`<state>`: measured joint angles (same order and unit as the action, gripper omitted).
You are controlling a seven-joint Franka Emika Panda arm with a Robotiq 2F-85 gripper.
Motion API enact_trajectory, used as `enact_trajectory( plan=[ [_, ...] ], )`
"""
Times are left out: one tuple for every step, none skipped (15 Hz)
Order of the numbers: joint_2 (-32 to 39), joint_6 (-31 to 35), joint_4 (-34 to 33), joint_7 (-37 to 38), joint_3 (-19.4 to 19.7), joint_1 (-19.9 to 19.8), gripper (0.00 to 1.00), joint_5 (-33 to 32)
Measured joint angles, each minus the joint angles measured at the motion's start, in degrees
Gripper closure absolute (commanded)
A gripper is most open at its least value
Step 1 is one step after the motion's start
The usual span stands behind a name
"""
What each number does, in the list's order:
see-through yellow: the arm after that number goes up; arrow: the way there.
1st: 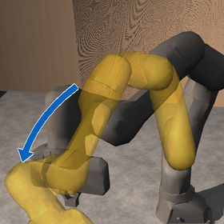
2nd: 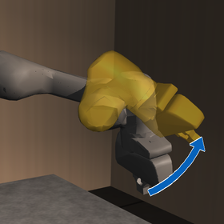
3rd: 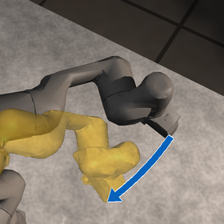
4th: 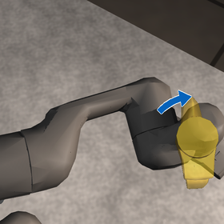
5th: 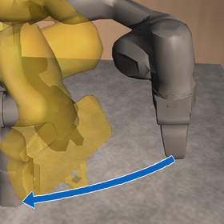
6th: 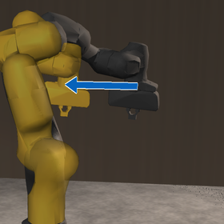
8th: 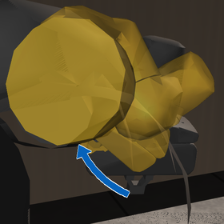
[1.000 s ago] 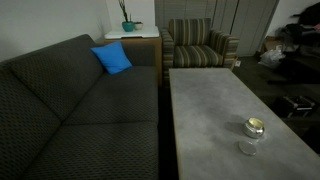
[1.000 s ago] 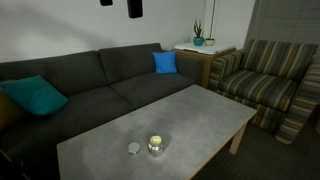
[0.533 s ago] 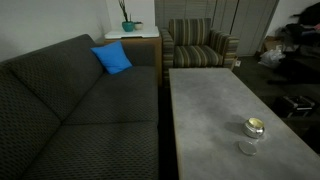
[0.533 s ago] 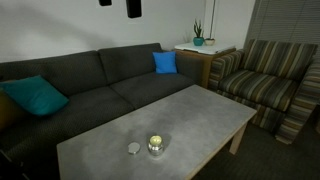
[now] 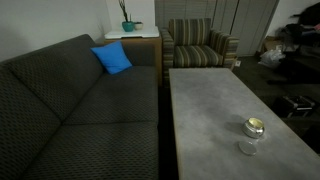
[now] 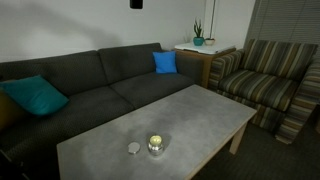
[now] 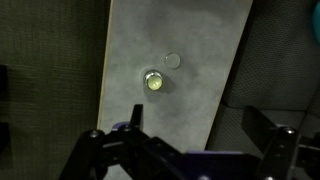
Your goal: Use the silver lid to cover the silver tin
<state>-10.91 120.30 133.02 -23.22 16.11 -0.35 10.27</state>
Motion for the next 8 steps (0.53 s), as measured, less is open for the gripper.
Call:
enact_trajectory(
  plan=[
    [2.12,-2.13,-2.4,-0.41,-0.4,0.0,0.0,0.02],
    [4.54,-4.27,-5.02,-0.99,-0.75,-0.01,0.0,0.09],
    [7.25,-6.5,-7.9,-1.82,-1.09,-0.03,0.0,0.16],
    [10.25,-8.8,-11.01,-3.0,-1.5,-0.13,0.0,0.28],
    [13.38,-11.36,-14.25,-4.52,-2.04,-0.36,0.0,0.4],
    [16.62,-14.0,-17.58,-5.97,-2.77,-0.78,0.0,0.41],
    [19.92,-16.58,-20.96,-7.41,-3.67,-1.38,0.0,0.3],
    [22.73,-18.17,-23.72,-8.31,-4.34,-1.87,0.0,0.3]
  ],
)
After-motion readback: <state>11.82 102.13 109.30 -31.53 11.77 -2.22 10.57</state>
